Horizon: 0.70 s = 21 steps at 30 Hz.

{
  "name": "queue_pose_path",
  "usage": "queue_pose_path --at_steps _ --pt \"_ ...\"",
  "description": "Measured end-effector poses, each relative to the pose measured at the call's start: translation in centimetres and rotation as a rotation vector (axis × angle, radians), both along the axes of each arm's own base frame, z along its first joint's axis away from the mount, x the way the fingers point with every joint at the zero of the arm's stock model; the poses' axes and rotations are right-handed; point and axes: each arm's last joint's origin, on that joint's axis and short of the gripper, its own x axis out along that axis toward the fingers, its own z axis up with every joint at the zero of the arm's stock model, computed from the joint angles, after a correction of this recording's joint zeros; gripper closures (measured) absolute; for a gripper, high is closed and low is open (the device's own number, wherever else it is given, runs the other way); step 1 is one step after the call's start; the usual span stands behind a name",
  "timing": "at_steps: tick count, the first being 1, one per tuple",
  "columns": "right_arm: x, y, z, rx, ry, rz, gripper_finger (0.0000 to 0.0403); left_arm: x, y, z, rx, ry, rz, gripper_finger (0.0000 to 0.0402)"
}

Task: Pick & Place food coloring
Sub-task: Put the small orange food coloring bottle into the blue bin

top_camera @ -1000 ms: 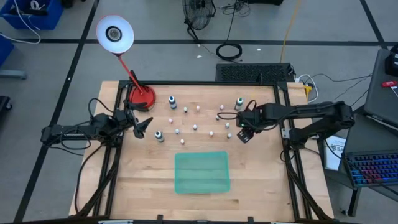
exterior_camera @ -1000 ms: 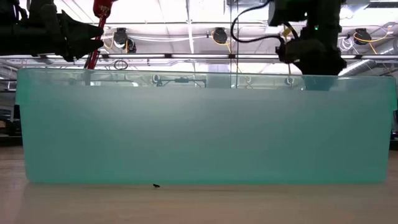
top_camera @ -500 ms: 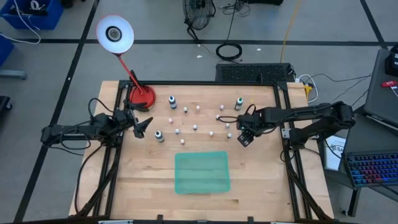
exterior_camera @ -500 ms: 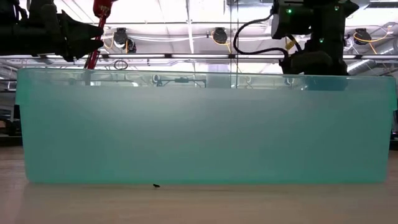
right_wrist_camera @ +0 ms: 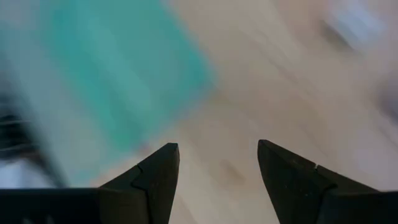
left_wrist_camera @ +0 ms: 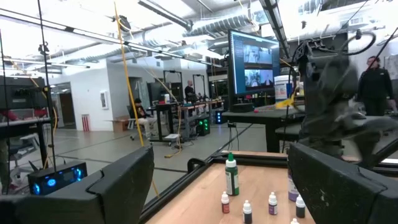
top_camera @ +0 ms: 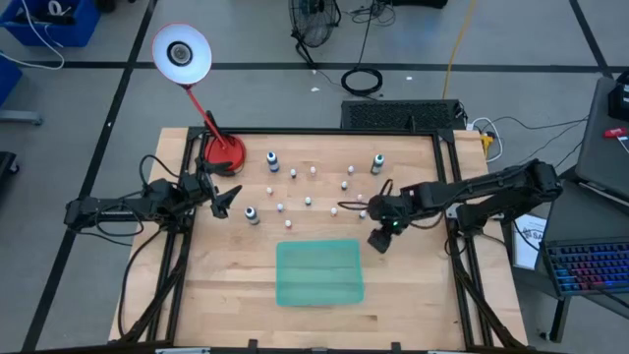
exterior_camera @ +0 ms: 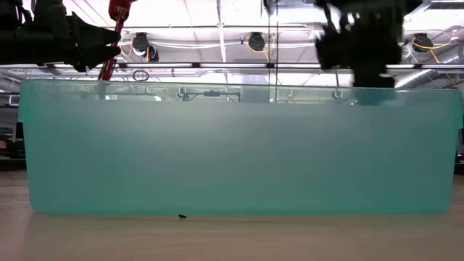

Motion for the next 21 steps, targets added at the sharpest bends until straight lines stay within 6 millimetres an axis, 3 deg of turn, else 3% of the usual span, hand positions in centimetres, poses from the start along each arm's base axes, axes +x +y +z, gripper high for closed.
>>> queue_pose_path --at_steps 4,7,11,15,18,21 --pt "2.4 0.4 2.1 -0.064 -0.365 0.101 0.0195 0.0 0.0 0.0 0.0 0.0 0.0 0.0036" --pt "3.3 -1.2 4.2 -0.123 -0.453 0.093 0.0195 0.0 0.0 0.0 0.0 0.0 0.0 0.0036" --pt "4.3 -4.9 7.8 -0.212 -0.364 0.084 0.0195 0.0 0.0 0.0 0.0 0.0 0.0 0.0036" --pt "6.1 -8.8 11.3 -0.409 -0.289 0.108 0.0195 0.0 0.0 0.0 0.0 0.0 0.0 0.0036" --pt "8.0 -11.9 12.0 -0.533 -0.192 0.141 0.0195 0.0 0.0 0.0 0.0 0.0 0.0 0.0036" --pt "9.6 -15.3 10.6 -0.529 -0.043 0.158 0.0195 0.0 0.0 0.0 0.0 0.0 0.0 0.0036"
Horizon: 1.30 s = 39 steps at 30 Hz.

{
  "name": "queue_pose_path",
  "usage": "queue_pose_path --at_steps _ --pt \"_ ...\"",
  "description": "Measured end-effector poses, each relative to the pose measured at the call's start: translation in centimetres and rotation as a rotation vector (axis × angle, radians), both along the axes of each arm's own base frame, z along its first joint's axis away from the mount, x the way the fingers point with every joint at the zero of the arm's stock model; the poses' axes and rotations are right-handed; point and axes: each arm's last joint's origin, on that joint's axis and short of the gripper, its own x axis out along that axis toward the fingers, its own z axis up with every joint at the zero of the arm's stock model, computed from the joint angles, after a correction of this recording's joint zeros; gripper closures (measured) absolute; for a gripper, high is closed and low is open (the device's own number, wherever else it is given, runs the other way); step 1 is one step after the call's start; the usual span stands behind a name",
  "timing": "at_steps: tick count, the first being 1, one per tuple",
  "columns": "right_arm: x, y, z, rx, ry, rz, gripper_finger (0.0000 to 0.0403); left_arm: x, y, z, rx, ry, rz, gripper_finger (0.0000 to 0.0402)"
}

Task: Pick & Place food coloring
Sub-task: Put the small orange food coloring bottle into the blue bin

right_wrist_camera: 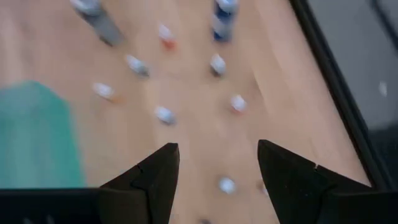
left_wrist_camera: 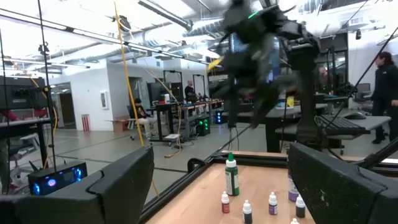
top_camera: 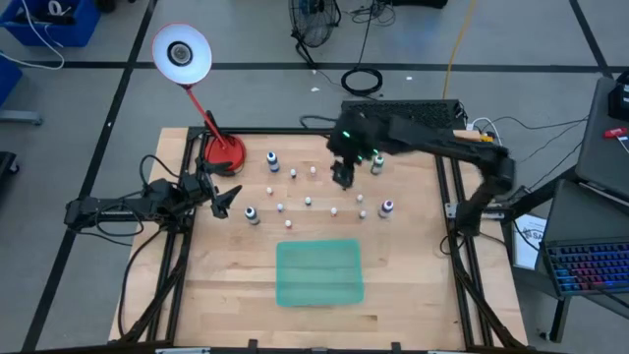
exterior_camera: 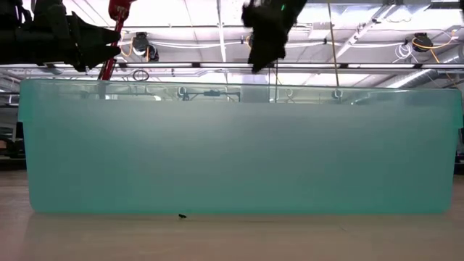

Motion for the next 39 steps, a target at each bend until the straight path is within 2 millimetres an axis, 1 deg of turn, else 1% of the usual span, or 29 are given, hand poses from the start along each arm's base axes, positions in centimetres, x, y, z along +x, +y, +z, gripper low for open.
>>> queue_pose_path --at_steps 3,5,8,11,17,22,26,29,39 --pt "1.0 -2.9 -2.9 0.039 0.152 -0.033 0.0195 0.0 0.0 0.0 0.0 0.0 0.0 0.0036" --pt "1.4 -4.5 -5.1 0.063 0.223 -0.048 0.0195 0.0 0.0 0.0 0.0 0.0 0.0 0.0036" --pt "1.9 -5.9 -7.8 0.098 0.297 -0.066 0.0195 0.0 0.0 0.0 0.0 0.0 0.0 0.0036" --pt "2.1 -6.8 -9.5 0.114 0.343 -0.069 0.0195 0.0 0.0 0.0 0.0 0.0 0.0 0.0036" --pt "1.8 -7.6 -10.8 0.104 0.392 -0.103 0.0195 0.0 0.0 0.0 0.0 0.0 0.0 0.0036" --pt "1.1 -7.7 -12.2 0.106 0.445 -0.121 0.0195 0.0 0.0 0.0 0.0 0.0 0.0 0.0036" --pt "0.6 -7.5 -13.7 0.088 0.485 -0.136 0.0195 0.0 0.0 0.0 0.0 0.0 0.0 0.0036" --pt "0.5 -7.5 -14.5 0.08 0.479 -0.139 0.0195 0.0 0.0 0.0 0.0 0.0 0.0 0.0036" --pt "0.1 -7.3 -16.2 0.082 0.479 -0.138 0.0195 0.0 0.0 0.0 0.0 0.0 0.0 0.0036"
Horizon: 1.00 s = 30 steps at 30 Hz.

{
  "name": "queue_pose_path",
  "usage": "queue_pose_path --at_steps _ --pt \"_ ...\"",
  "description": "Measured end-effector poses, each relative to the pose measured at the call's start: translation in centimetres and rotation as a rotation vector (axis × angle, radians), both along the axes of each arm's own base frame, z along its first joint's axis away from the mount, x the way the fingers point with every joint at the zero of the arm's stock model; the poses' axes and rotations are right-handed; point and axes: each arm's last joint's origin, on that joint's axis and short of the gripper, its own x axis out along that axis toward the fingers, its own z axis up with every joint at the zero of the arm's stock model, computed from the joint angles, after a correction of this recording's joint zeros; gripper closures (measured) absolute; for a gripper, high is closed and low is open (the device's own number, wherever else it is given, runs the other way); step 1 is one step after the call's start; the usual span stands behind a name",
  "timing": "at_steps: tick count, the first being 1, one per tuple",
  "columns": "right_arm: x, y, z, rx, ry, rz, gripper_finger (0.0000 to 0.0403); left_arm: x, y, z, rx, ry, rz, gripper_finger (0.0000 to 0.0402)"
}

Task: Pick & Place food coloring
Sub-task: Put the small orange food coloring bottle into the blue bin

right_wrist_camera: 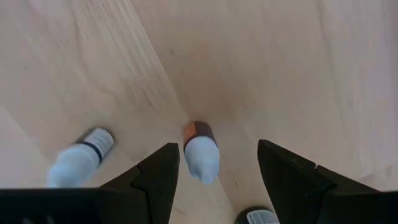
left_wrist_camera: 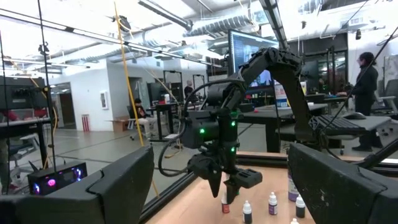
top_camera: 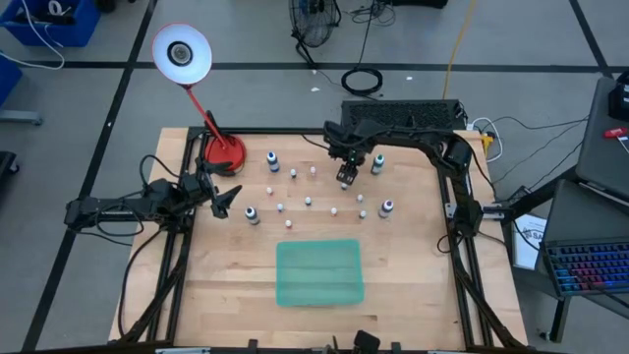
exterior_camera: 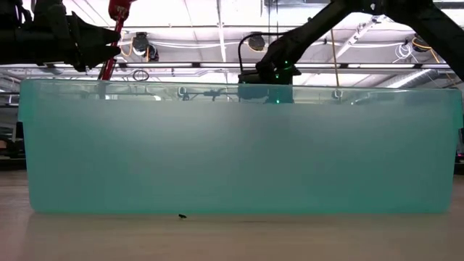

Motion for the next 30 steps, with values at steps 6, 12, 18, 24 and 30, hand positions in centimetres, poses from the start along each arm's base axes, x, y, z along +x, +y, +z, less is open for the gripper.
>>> queue_pose_path --at_steps 6,12,18,24,30 --pt "-0.09 0.05 -0.25 0.002 0.003 0.0 0.0195 0.0 0.0 0.0 0.0 0.0 0.0 0.0036" --pt "-0.04 0.02 -0.25 -0.001 -0.003 0.001 0.0195 0.0 0.0 0.0 0.0 0.0 0.0 0.0036" --pt "0.03 -0.01 -0.24 -0.005 -0.009 0.0 0.0195 0.0 0.0 0.0 0.0 0.0 0.0 0.0036" --pt "0.03 -0.01 -0.24 -0.005 -0.01 0.0 0.0195 0.0 0.0 0.0 0.0 0.0 0.0 0.0036" --pt "0.03 -0.01 -0.24 -0.005 -0.01 -0.006 0.0195 0.0 0.0 0.0 0.0 0.0 0.0 0.0036"
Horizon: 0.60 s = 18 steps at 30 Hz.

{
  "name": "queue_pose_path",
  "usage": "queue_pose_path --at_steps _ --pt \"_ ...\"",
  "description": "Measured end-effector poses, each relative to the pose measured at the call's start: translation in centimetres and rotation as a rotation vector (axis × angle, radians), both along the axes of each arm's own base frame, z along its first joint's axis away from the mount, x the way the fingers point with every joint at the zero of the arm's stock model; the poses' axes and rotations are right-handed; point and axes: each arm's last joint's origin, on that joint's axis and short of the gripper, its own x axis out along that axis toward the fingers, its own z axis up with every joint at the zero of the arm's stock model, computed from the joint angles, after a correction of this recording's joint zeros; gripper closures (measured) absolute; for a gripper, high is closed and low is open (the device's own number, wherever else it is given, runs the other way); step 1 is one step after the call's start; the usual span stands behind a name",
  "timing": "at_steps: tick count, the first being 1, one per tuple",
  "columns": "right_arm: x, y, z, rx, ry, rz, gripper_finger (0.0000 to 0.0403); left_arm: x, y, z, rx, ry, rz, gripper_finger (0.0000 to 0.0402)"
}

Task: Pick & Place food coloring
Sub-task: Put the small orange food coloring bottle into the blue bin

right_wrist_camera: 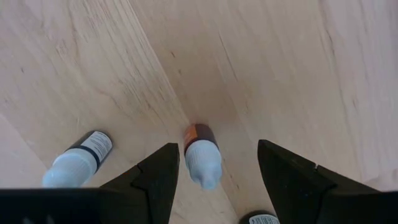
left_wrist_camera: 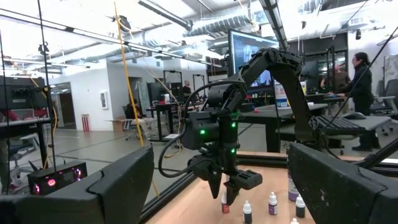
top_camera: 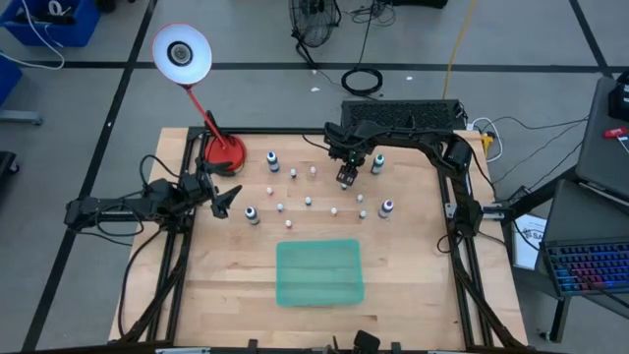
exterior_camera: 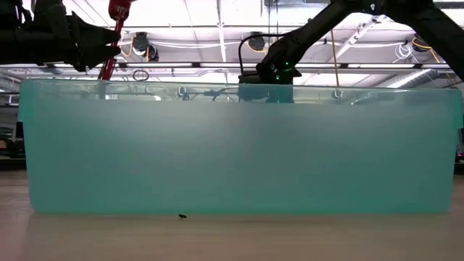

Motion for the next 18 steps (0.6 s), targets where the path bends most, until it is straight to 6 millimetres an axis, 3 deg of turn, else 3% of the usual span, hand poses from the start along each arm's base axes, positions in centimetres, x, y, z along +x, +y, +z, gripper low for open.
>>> queue_pose_path --at_steps 6,18 --pt "0.0 0.0 0.0 0.001 0.0 -0.005 0.0218 0.0 0.0 0.0 0.0 0.0 0.0 0.0036" --pt "-0.03 0.02 0.0 0.002 0.002 -0.004 0.0312 0.0 0.0 0.0 0.0 0.0 0.0 0.0036"
